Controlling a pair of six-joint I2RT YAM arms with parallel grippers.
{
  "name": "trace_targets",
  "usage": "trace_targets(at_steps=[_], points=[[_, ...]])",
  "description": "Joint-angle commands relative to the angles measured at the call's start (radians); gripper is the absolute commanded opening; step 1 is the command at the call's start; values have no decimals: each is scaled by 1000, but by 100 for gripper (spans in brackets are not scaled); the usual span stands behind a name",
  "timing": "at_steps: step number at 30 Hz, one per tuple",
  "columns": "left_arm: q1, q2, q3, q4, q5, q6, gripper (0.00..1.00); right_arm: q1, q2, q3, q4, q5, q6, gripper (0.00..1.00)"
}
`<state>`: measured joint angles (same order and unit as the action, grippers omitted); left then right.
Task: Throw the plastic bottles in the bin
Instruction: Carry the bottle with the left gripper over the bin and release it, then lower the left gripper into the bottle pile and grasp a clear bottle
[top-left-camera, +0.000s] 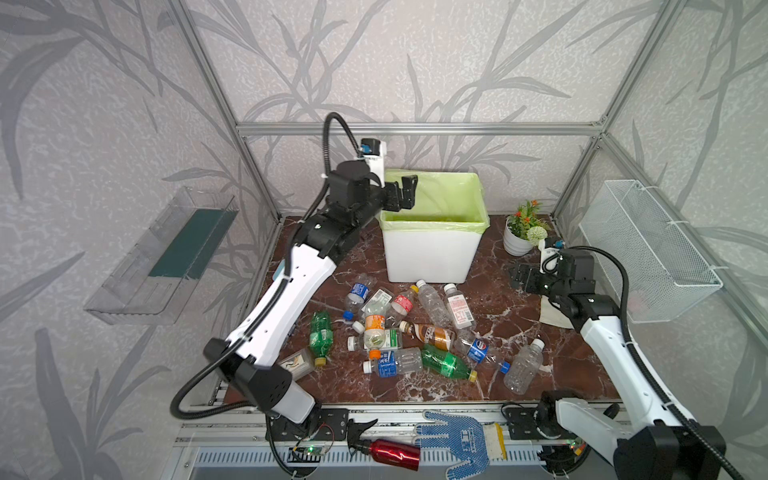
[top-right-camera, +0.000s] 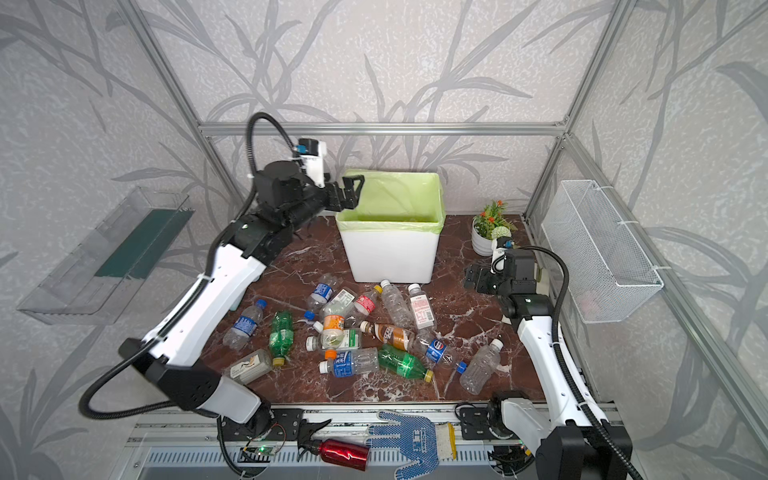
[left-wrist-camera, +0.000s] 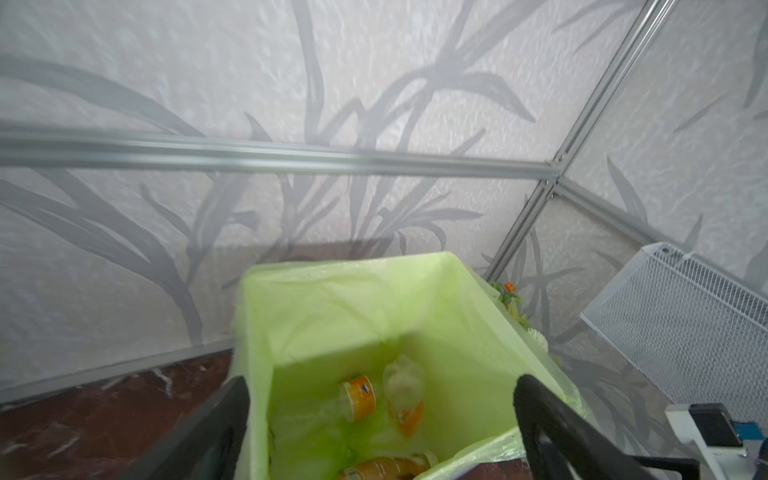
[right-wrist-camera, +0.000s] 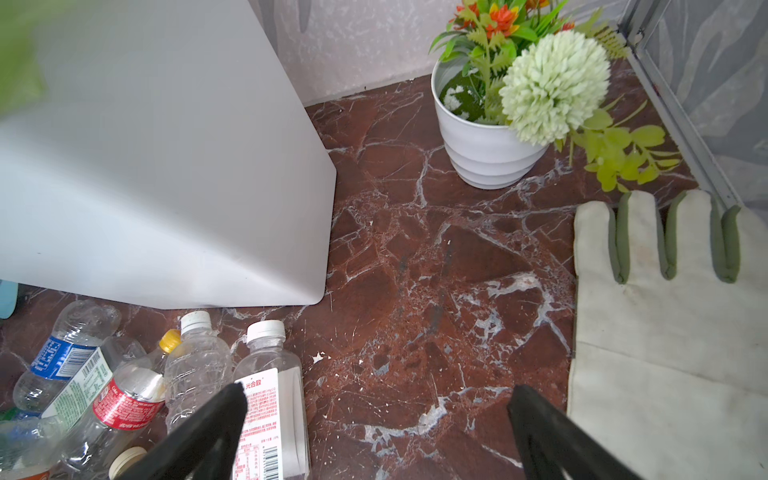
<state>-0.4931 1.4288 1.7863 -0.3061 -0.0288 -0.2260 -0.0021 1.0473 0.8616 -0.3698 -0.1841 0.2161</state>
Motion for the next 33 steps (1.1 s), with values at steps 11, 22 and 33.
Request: trace_targets(at_steps=[11, 22, 33], points=[[1, -254, -361, -349, -251, -190, 99, -2, 18, -16, 12, -4, 25, 99], [-132, -270, -741, -537, -228, -461, 97, -3, 26, -38, -10, 11, 17, 99], [-179, -156, -851, -435, -123, -507, 92, -3, 37, -38, -18, 0, 26, 99]])
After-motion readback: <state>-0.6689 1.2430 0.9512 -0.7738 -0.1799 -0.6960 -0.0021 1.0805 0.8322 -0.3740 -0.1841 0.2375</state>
